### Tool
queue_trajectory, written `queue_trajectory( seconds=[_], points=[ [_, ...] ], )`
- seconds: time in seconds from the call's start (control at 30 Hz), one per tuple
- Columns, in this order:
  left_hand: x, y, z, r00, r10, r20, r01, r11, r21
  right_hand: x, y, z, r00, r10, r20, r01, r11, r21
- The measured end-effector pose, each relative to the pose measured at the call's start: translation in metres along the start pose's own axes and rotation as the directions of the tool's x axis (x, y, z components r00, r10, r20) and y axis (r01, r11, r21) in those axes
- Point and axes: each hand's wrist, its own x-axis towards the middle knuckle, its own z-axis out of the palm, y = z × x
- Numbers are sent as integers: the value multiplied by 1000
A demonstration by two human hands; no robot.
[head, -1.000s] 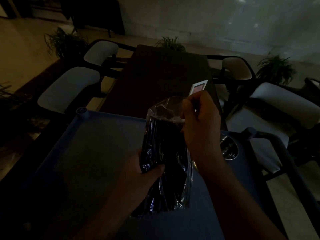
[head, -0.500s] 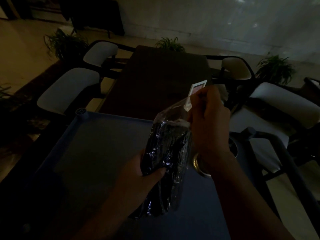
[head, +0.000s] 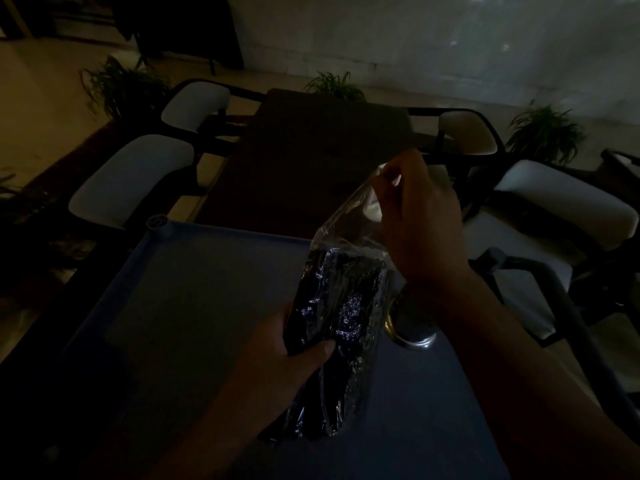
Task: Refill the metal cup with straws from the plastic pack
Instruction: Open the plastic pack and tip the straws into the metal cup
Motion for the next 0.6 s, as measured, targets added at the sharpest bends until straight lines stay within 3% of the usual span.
queue_trajectory(
  seconds=[0.3,0.6],
  points=[
    [-6,2,-3,999,11,35,-13,999,53,21,18,-16,984,-175,32,176,984,-18],
    [-13,-1,-1,998,-19,68,14,998,66,47,26,-22,963,-232,136,240,970,-42]
  ],
)
